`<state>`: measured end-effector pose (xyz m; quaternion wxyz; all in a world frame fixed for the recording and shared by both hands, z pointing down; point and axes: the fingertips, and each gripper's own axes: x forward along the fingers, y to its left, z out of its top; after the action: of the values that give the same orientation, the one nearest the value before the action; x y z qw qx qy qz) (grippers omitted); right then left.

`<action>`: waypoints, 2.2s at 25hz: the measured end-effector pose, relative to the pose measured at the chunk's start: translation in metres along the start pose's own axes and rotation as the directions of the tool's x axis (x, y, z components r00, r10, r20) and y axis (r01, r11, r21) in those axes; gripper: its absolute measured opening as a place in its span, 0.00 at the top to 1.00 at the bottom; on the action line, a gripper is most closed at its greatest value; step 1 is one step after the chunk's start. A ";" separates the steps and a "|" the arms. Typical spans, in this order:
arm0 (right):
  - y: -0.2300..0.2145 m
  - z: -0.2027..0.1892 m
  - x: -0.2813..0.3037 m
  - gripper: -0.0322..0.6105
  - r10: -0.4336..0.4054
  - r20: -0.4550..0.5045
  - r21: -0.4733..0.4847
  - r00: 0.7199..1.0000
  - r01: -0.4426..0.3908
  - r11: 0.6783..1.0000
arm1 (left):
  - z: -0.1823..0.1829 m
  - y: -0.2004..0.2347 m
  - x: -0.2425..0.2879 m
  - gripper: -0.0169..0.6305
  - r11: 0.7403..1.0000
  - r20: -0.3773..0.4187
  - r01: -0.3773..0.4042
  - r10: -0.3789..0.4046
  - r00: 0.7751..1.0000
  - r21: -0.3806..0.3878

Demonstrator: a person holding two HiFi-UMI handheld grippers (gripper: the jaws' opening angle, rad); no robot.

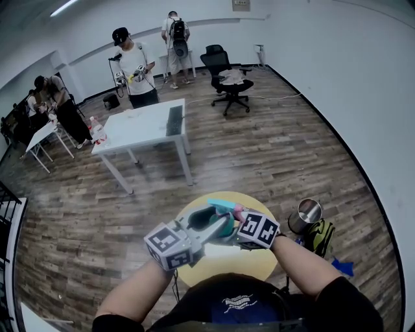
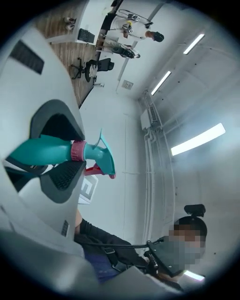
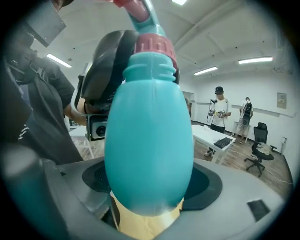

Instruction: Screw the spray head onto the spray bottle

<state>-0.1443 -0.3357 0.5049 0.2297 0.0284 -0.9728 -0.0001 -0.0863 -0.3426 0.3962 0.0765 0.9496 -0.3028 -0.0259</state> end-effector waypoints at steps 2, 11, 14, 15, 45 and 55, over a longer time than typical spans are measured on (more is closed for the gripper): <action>-0.002 -0.002 -0.001 0.29 -0.010 -0.003 0.003 1.000 0.010 1.000 | -0.004 -0.001 0.000 0.70 0.999 -0.025 0.010 -0.010 1.000 0.031; 0.001 -0.004 -0.004 0.29 0.000 -0.023 0.008 1.000 0.000 1.000 | 0.003 -0.007 -0.008 0.67 0.990 -0.085 0.029 -0.017 0.996 0.141; 0.005 0.002 -0.001 0.29 0.007 -0.042 -0.015 0.999 -0.007 1.000 | 0.003 -0.007 -0.007 0.72 0.988 -0.127 0.061 -0.043 0.991 0.140; 0.005 0.000 0.000 0.29 -0.001 -0.056 -0.023 0.998 -0.001 1.000 | 0.001 -0.006 -0.007 0.72 0.989 -0.145 0.069 -0.050 0.988 0.130; 0.036 -0.011 -0.008 0.30 0.081 -0.166 -0.100 0.983 -0.099 0.990 | 0.000 -0.028 -0.028 0.65 0.957 -0.177 0.246 -0.218 0.960 0.152; 0.006 -0.037 -0.006 0.30 -0.042 -0.250 -0.103 0.967 0.017 0.995 | 0.049 -0.001 -0.034 0.65 1.000 -0.214 -0.022 0.023 0.977 0.005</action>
<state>-0.1226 -0.3293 0.5351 0.3526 0.0313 -0.9340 -0.0484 -0.1175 -0.3284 0.3474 0.1076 0.9435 -0.3036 0.0778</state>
